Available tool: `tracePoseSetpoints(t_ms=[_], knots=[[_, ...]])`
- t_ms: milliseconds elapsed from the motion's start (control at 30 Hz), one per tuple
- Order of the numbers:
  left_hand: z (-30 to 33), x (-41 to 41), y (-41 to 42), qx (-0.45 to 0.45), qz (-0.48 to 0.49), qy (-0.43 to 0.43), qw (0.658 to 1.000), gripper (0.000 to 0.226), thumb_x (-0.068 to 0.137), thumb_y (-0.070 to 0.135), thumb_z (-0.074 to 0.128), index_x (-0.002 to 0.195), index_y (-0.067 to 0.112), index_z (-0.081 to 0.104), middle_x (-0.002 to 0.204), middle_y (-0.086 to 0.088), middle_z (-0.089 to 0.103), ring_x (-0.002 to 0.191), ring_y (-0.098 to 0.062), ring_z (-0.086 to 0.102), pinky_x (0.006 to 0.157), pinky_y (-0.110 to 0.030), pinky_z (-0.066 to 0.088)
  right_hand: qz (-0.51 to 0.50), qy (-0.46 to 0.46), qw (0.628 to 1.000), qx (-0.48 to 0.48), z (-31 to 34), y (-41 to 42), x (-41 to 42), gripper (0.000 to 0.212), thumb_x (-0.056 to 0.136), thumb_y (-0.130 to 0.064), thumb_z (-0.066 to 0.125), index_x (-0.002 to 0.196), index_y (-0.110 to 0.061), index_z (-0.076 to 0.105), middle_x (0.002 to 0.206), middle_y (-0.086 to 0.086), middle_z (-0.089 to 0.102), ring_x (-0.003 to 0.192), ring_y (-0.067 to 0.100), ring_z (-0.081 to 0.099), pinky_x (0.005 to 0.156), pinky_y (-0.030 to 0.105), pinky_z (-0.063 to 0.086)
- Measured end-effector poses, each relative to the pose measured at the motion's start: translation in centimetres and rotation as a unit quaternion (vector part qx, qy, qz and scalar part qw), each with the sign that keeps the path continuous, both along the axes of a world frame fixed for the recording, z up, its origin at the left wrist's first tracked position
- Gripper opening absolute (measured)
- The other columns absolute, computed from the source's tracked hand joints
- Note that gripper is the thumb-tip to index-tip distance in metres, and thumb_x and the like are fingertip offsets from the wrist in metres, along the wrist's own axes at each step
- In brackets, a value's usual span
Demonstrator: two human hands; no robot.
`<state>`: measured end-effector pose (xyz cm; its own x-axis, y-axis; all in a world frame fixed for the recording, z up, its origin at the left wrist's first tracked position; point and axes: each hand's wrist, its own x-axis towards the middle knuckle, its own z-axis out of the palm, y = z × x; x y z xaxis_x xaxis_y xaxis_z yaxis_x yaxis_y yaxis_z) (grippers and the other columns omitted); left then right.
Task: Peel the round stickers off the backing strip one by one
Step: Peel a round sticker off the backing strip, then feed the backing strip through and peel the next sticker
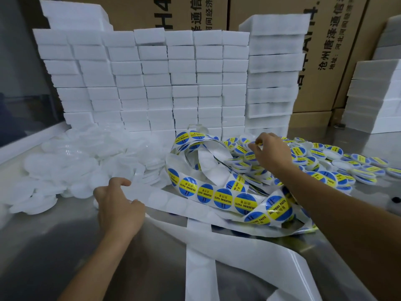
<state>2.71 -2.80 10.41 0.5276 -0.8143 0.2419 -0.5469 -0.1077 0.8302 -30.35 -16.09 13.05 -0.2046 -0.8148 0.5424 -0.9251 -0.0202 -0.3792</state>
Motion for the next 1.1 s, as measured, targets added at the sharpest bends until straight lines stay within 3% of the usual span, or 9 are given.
tracePoseSetpoints(t_ms=[100,233,333,433,533,667,800,967,1100], knots=[[-0.1,0.1,-0.3,-0.032,0.016,0.025,0.999,0.055,0.079,-0.007,0.06,0.124,0.021,0.045,0.133,-0.01,0.029,0.067,-0.014,0.047,0.075,-0.033,0.038,-0.005,0.007,0.992,0.123,-0.6,-1.2,-0.5,0.039,0.099,-0.038,0.05,0.091,-0.004,0.068,0.082,0.012,0.065,0.078,0.031,0.061,0.071,0.036,0.051],[-0.9,0.5,-1.2,-0.046,-0.004,0.116,0.992,0.059,0.081,0.001,0.065,0.13,0.024,0.042,0.122,-0.002,0.056,0.096,-0.024,0.054,0.072,-0.029,0.041,-0.013,0.034,0.986,0.162,-0.1,-0.8,0.4,0.046,0.1,-0.049,0.043,0.119,-0.013,0.065,0.111,0.009,0.066,0.104,0.029,0.059,0.104,0.047,0.041],[-1.3,0.3,-1.5,-0.068,-0.019,0.172,0.982,0.04,0.081,-0.002,0.061,0.113,0.022,0.058,0.111,0.0,0.064,0.095,-0.021,0.059,0.071,-0.027,0.044,0.007,0.009,0.998,0.063,1.0,1.0,2.8,0.036,0.097,-0.043,0.053,0.116,-0.016,0.067,0.115,0.007,0.067,0.106,0.029,0.061,0.093,0.043,0.048],[-1.2,-0.2,-1.4,-0.091,-0.042,0.21,0.973,0.038,0.079,-0.004,0.056,0.102,0.025,0.067,0.106,0.002,0.068,0.098,-0.02,0.065,0.081,-0.032,0.051,0.12,-0.098,0.988,-0.014,1.7,4.2,6.9,0.025,0.094,-0.036,0.059,0.091,-0.014,0.072,0.08,-0.002,0.071,0.078,0.02,0.066,0.067,0.032,0.049],[-0.7,-1.5,-0.8,-0.137,-0.089,0.193,0.967,0.045,0.078,-0.007,0.056,0.087,0.035,0.068,0.092,0.012,0.071,0.086,-0.004,0.067,0.068,-0.018,0.052,0.25,-0.195,0.946,0.061,1.9,8.2,11.1,0.043,0.095,-0.052,0.052,0.081,-0.016,0.071,0.066,-0.003,0.072,0.062,0.015,0.067,0.061,0.034,0.055],[-0.2,-3.6,0.8,-0.206,-0.201,0.052,0.956,0.052,0.079,-0.013,0.055,0.083,0.038,0.067,0.086,0.017,0.071,0.082,0.001,0.065,0.074,-0.011,0.048,0.329,-0.333,0.85,0.243,1.0,11.2,14.6,0.065,0.092,-0.071,0.035,0.086,-0.017,0.069,0.074,0.003,0.076,0.075,0.016,0.073,0.074,0.03,0.053],[-0.3,-5.0,2.1,-0.255,-0.293,-0.112,0.915,0.039,0.077,-0.002,0.052,0.08,0.034,0.065,0.081,0.01,0.062,0.077,0.002,0.059,0.07,-0.005,0.04,0.314,-0.439,0.806,0.243,-0.5,12.5,14.4,0.041,0.086,-0.066,0.057,0.079,-0.025,0.061,0.071,-0.015,0.073,0.078,0.004,0.072,0.078,0.031,0.059],[-0.9,-5.7,2.6,-0.216,-0.376,-0.113,0.894,0.024,0.074,0.002,0.057,0.081,0.02,0.07,0.079,0.009,0.066,0.078,-0.007,0.063,0.073,-0.021,0.049,0.33,-0.463,0.809,0.148,-2.2,12.4,13.0,0.017,0.09,-0.026,0.069,0.086,-0.01,0.073,0.073,0.0,0.069,0.072,0.013,0.065,0.074,0.037,0.054],[-0.6,-5.5,2.7,-0.194,-0.362,0.041,0.911,0.008,0.077,0.019,0.061,0.078,0.019,0.069,0.07,0.002,0.069,0.073,-0.01,0.067,0.071,-0.023,0.051,0.34,-0.408,0.847,0.035,-2.2,12.3,12.9,0.021,0.08,-0.014,0.081,0.097,-0.008,0.068,0.084,0.001,0.072,0.072,0.01,0.066,0.066,0.028,0.053]])
